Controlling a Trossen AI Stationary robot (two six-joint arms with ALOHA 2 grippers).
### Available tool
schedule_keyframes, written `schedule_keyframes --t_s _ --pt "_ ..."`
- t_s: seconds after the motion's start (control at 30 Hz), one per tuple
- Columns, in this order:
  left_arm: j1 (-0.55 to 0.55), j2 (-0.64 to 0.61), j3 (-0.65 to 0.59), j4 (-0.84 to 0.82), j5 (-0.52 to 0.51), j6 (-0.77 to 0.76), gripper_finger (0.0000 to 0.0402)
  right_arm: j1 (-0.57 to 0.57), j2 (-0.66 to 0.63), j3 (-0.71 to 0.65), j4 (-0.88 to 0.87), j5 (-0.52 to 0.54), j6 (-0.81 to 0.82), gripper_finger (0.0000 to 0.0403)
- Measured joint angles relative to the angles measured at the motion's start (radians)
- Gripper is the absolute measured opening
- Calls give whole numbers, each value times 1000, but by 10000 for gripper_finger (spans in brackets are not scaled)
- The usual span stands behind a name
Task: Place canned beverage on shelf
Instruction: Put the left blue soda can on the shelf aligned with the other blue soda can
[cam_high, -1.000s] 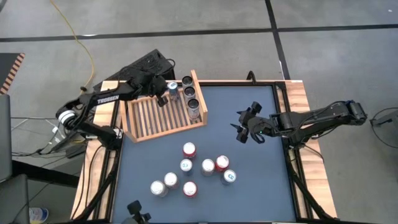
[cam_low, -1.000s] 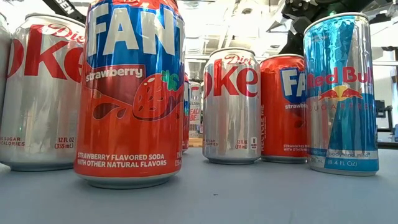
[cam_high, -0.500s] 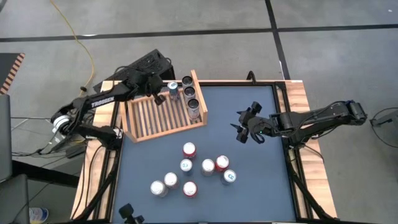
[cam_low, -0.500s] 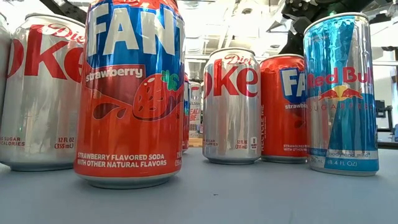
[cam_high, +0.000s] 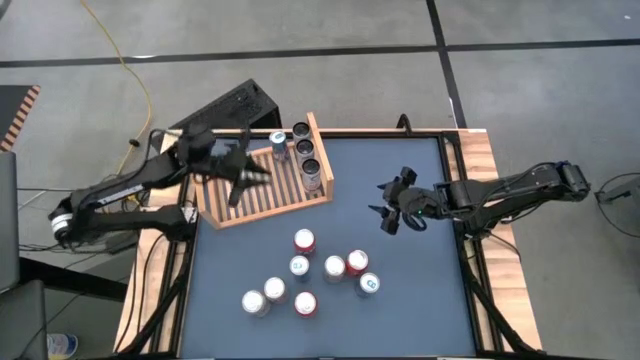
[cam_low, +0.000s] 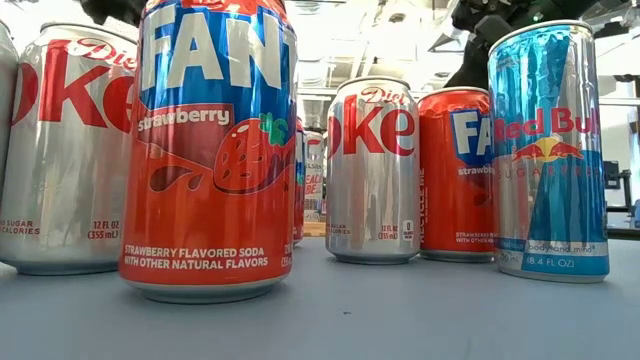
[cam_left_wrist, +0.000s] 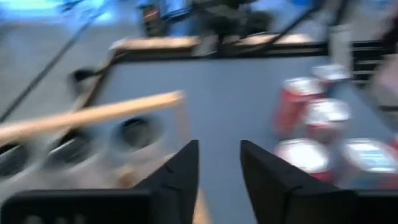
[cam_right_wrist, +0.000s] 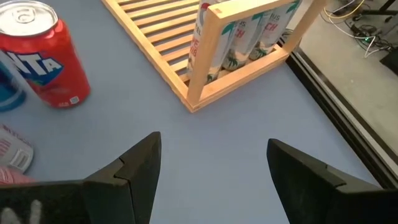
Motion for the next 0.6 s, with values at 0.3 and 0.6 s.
schedule_keyframes --t_s 0.3,0.6 --pt "-546 50 0 101 -479 -96 239 1 0 0 24 0 1 276" --pt "-805 264 10 245 -663 -100 251 2 0 0 40 -17 9 276"
